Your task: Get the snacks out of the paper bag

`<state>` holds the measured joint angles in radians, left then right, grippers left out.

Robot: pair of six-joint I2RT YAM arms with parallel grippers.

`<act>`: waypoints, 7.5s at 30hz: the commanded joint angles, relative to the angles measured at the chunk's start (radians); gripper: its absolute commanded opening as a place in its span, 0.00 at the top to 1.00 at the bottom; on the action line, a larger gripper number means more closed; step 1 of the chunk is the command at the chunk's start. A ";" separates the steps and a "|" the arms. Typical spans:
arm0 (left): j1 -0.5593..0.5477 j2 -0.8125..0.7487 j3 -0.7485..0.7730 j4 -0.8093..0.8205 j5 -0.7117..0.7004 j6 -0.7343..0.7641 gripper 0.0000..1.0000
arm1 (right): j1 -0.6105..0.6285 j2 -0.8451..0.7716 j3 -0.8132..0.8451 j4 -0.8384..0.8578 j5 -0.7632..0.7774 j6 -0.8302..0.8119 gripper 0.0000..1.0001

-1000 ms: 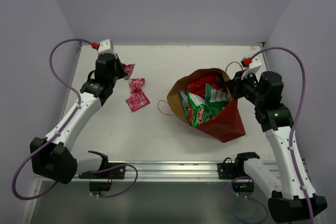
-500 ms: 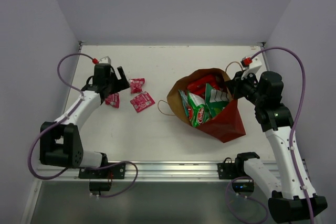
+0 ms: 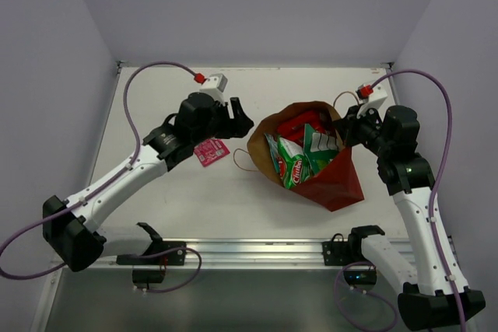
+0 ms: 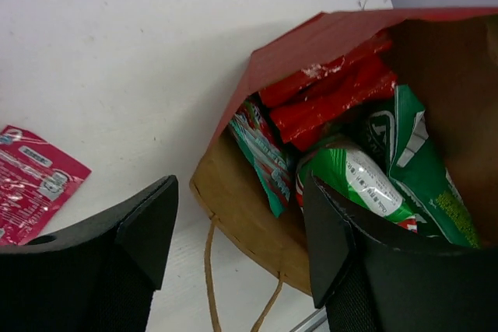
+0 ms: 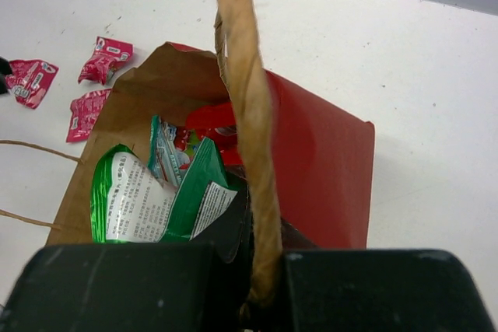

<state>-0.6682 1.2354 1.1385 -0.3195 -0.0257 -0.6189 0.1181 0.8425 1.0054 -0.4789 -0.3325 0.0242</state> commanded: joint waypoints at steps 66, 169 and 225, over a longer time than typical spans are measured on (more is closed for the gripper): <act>0.607 0.364 0.058 0.373 0.151 0.142 1.00 | 0.031 -0.069 -0.033 0.175 0.053 0.011 1.00; -0.212 0.499 0.262 0.211 -0.152 0.424 0.40 | 0.063 0.089 0.065 0.111 -0.249 -0.017 1.00; 0.590 0.297 0.288 -0.030 -0.460 0.352 1.00 | 0.064 0.055 0.016 0.092 0.165 0.056 1.00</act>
<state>-0.1295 1.5013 1.4200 -0.5022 -0.3779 -0.2844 0.1825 0.9203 1.0061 -0.4526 -0.1497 0.0788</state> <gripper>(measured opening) 0.029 0.010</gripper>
